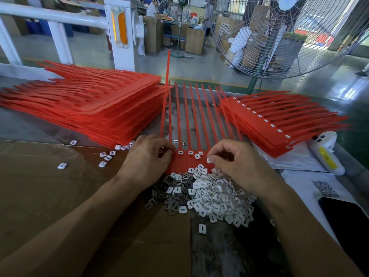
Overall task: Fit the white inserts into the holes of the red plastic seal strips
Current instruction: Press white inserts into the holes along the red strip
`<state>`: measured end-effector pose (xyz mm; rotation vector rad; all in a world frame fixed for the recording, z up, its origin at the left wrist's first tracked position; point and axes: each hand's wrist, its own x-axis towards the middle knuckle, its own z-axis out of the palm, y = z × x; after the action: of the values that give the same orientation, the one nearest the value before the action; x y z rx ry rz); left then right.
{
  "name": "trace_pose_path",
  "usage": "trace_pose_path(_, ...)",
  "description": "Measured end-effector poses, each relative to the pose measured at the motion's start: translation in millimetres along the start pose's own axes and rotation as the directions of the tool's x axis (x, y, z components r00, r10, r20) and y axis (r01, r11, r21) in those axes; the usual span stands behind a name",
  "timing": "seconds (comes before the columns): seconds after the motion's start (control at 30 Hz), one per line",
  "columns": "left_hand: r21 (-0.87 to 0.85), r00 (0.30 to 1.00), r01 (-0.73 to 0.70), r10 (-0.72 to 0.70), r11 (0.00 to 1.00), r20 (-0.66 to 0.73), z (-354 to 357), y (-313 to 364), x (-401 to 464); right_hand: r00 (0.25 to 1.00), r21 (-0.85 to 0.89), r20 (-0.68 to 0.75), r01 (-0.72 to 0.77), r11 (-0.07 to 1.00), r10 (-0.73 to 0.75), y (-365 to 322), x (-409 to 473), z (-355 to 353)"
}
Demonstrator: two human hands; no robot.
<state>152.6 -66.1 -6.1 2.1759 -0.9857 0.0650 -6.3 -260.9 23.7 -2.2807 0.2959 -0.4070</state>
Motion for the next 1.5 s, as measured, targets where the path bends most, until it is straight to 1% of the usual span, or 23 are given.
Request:
trace_pose_path(0.07,0.001,1.000,-0.001,0.001,1.000,0.003,-0.4,0.4,0.2,0.994,0.060,-0.095,-0.041,0.997,0.047,-0.7,0.3,-0.7)
trace_pose_path(0.13,0.000,1.000,-0.001,0.001,1.000,-0.001,-0.4,0.9,0.0,0.980,0.083,-0.180,-0.065,0.994,0.080,-0.1,0.9,-1.6)
trace_pose_path(0.27,-0.007,1.000,-0.005,0.004,1.000,-0.015,0.2,0.8,-0.2,0.949,0.137,-0.254,-0.156,0.978,0.187,3.0,0.2,-5.0)
trace_pose_path(0.43,0.006,1.000,-0.008,0.008,1.000,-0.017,1.0,-0.7,0.3,0.943,0.152,-0.248,-0.190,0.970,0.224,7.9,1.1,-7.0)
trace_pose_path(0.8,0.011,1.000,-0.008,0.008,1.000,-0.016,2.0,-1.2,1.6,0.908,0.136,-0.324,-0.234,0.963,0.267,14.0,4.4,-8.2)
trace_pose_path(1.0,0.012,1.000,-0.003,0.003,1.000,-0.006,0.9,-0.2,1.7,0.903,0.174,-0.339,-0.216,0.961,0.265,17.8,7.8,-7.7)
trace_pose_path(1.27,0.004,1.000,-0.010,0.010,1.000,-0.021,0.1,1.0,1.7,0.903,0.129,-0.321,-0.257,0.958,0.286,25.5,12.6,-8.3)
trace_pose_path(1.5,0.012,1.000,-0.002,0.002,1.000,-0.006,-0.7,1.5,1.1,0.921,-0.003,-0.270,-0.294,0.956,0.282,26.3,18.2,-7.5)
